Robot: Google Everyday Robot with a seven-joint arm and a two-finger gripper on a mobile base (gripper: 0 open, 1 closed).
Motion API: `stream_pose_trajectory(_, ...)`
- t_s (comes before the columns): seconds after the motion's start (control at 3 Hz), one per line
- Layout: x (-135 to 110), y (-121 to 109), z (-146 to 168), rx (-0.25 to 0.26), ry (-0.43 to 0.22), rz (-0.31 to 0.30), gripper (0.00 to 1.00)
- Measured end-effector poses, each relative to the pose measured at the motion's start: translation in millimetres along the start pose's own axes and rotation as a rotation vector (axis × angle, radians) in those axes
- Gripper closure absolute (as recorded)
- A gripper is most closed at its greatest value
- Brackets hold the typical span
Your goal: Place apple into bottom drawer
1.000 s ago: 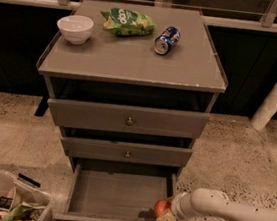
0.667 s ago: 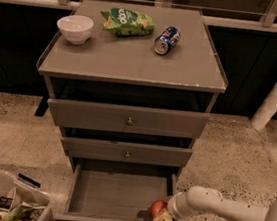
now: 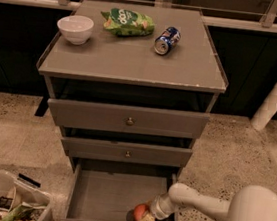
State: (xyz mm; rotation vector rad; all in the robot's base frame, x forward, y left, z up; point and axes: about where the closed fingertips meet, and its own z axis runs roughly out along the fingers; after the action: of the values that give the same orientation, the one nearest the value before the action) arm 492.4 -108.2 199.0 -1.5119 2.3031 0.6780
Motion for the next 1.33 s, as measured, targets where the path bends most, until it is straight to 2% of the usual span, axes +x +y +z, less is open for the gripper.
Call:
stream_pose_trajectory(0.33, 0.2, 0.3, 0.2, 0.000, 0.000, 0.000, 1.00)
stream_pose_trajectory(0.67, 0.2, 0.3, 0.2, 0.000, 0.000, 0.000, 0.81)
stream_pose_trajectory(1.33, 0.2, 0.3, 0.3, -0.001, 0.000, 0.000, 0.35)
